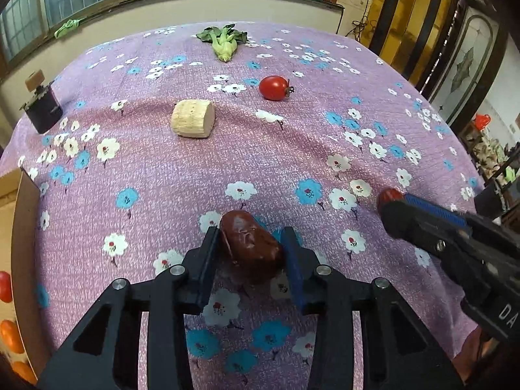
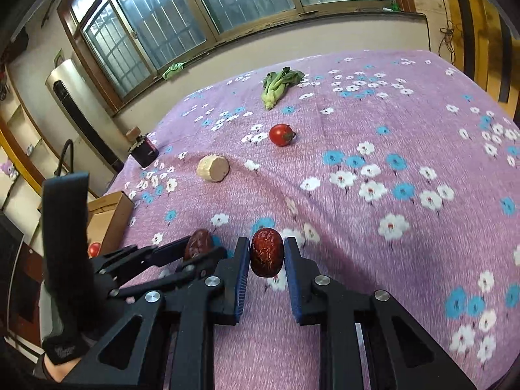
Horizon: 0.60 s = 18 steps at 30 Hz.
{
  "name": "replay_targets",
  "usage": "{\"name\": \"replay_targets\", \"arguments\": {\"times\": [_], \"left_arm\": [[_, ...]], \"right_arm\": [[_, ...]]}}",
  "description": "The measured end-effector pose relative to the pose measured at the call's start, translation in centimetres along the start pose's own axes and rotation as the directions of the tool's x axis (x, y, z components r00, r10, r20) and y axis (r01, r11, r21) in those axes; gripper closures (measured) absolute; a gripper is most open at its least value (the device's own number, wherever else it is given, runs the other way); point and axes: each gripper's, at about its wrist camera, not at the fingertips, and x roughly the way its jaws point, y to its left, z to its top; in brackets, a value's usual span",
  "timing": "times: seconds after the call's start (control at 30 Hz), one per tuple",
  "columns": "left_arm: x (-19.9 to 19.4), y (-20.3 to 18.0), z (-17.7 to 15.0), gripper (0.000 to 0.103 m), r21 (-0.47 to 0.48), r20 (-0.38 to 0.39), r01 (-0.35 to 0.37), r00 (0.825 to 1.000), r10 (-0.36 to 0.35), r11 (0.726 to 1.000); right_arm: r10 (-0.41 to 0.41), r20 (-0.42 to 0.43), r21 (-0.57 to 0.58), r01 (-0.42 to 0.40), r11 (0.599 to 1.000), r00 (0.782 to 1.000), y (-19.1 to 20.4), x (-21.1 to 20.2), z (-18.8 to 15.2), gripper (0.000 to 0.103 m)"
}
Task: Organize fruits
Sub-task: 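Grasp a large red date with the left tool while the right tool grasps a small red date, then carry both held red dates over the cardboard tray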
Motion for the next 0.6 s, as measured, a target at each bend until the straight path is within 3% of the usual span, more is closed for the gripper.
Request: {"name": "replay_targets", "arguments": {"times": [0.3, 0.6], "left_arm": [[-3.6, 0.8, -2.0, 0.067, -0.011, 0.056, -0.073, 0.996, 0.074, 0.997], [-7.3, 2.0, -3.5, 0.067, -0.005, 0.123, -0.154, 0.980, 0.153, 0.988]], "right_arm": [[0.036, 0.003, -0.014, -0.036, 0.999, 0.999, 1.7, -1.7, -1.6, 0.081], [0.073, -0.007, -0.056, -0.074, 0.996, 0.997, 4.7, -2.2, -2.7, 0.081]]}}
